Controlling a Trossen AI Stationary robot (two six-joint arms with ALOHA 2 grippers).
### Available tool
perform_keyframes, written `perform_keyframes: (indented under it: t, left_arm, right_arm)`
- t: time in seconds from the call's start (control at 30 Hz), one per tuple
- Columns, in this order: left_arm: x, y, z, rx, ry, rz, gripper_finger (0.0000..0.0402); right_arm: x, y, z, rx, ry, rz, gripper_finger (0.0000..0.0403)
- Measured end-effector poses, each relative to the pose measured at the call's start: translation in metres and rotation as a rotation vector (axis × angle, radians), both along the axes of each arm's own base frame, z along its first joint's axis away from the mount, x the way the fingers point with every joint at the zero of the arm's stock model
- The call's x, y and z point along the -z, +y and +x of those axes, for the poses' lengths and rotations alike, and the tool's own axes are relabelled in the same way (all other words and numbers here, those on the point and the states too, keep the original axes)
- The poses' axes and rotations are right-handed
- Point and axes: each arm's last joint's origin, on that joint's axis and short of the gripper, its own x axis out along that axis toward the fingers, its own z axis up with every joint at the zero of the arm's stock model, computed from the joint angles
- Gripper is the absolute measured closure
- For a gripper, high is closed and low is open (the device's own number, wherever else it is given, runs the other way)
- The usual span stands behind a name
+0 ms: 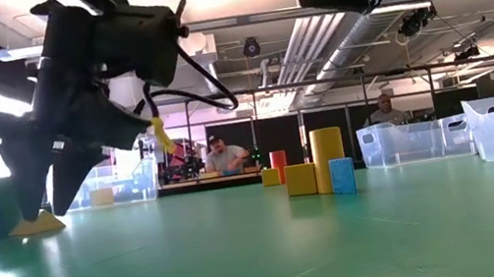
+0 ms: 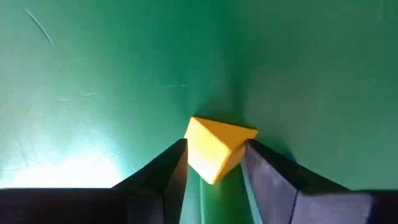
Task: Sort blocks by size
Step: Put the yellow triangular block into the top right transparent bin
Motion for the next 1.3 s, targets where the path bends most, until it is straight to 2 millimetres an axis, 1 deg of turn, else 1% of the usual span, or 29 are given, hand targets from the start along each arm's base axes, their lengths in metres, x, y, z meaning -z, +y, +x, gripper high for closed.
perform_keyframes:
  t: [0.3,0.47,0.53,0.63,0.77,0.9,1.0,1.1,1.2,1.3]
  left_arm:
    - [0.004,0.001,0.003,0.035,-0.052,0.023,0.0299]
    - [0.003,0.008,0.009,0.037,-0.104,0.026,0.0311]
    - [0.001,0.013,0.016,0.047,-0.153,0.036,0.0313]
    - [-0.005,0.023,0.033,0.030,-0.277,0.100,0.0314]
    - [-0.027,0.035,0.053,-0.047,-0.396,0.159,0.0315]
    - [-0.044,0.041,0.064,-0.180,-0.461,0.153,0.0313]
    - [-0.051,0.043,0.068,-0.325,-0.504,0.124,0.0300]
    - [-0.050,0.044,0.066,-0.483,-0.498,0.114,0.0274]
    - [-0.047,0.048,0.063,-0.721,-0.472,0.147,0.0239]
    - [-0.037,0.052,0.056,-0.843,-0.434,0.177,0.0202]
  right_arm:
    - [0.000,0.000,0.000,0.000,-0.002,0.000,0.0153]
    - [0.000,0.000,0.000,0.000,-0.002,0.000,0.0153]
    - [0.000,0.000,0.000,0.000,-0.002,0.000,0.0153]
    - [0.000,0.000,0.000,0.000,-0.002,0.000,0.0153]
    - [0.000,0.000,0.000,0.000,-0.003,0.003,0.0153]
    - [0.000,0.000,0.000,0.001,-0.003,0.006,0.0153]
    - [0.000,0.000,0.000,0.001,-0.003,0.007,0.0153]
    - [0.000,0.000,0.000,0.001,-0.003,0.007,0.0153]
    - [0.000,0.000,0.000,0.001,-0.003,0.007,0.0153]
    - [0.000,0.000,0.000,0.001,-0.003,0.007,0.0153]
